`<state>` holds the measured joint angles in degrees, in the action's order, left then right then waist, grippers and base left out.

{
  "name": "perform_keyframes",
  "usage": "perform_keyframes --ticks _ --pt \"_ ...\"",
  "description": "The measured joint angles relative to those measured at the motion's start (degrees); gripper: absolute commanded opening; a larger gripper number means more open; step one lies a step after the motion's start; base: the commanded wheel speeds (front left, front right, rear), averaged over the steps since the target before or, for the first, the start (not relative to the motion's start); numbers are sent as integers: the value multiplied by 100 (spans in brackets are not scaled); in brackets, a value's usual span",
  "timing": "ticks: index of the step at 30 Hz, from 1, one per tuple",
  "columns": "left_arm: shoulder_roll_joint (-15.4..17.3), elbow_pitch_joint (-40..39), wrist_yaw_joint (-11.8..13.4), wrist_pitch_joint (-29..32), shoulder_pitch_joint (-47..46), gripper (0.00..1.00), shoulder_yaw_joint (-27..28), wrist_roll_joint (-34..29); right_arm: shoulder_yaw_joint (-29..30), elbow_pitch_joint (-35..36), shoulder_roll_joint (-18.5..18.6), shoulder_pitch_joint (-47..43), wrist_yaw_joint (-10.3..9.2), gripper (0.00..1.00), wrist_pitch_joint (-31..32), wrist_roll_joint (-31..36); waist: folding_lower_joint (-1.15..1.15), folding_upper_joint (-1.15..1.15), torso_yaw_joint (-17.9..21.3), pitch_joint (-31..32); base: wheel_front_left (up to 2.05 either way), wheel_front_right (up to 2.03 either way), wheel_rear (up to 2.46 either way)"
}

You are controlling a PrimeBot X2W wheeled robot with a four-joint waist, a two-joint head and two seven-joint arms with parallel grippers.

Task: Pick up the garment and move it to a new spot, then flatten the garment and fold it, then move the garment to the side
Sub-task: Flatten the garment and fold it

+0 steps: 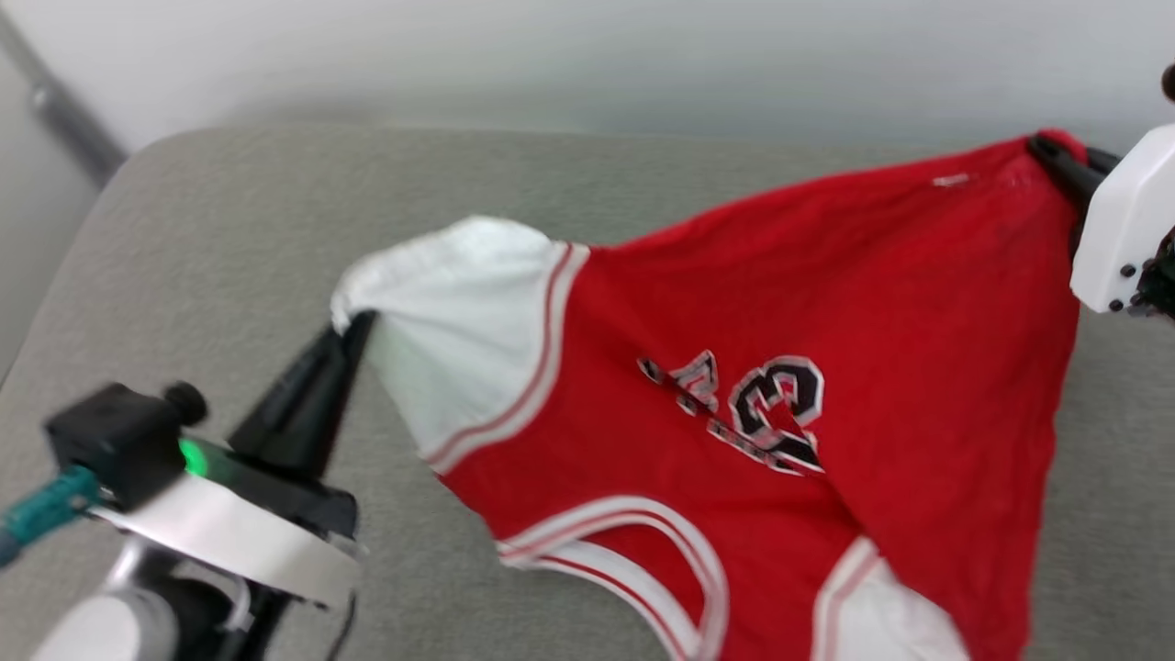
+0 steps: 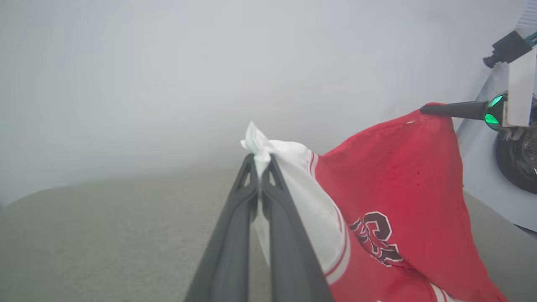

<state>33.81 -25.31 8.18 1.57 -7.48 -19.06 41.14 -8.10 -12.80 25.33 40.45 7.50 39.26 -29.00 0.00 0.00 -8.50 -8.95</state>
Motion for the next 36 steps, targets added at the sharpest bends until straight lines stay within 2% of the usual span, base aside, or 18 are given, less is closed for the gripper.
perform_keyframes --ticks 7,18,26,36 --pt "386 -224 45 -56 -572 0 508 -222 133 1029 -56 -22 0 0 118 -99 0 0 639 179 0 0 0" --pt "642 -655 183 193 -1769 0 1050 -248 523 2347 -367 -219 0 0 261 -26 0 0 1326 297 0 0 0" --pt "890 -697 142 501 -2881 0 1169 -324 794 2966 -584 71 0 0 257 16 0 0 1536 88 0 0 0" --pt "775 0 -113 642 -4628 0 1137 -94 877 2872 -511 788 0 0 -179 333 0 0 1543 -577 0 0 0"
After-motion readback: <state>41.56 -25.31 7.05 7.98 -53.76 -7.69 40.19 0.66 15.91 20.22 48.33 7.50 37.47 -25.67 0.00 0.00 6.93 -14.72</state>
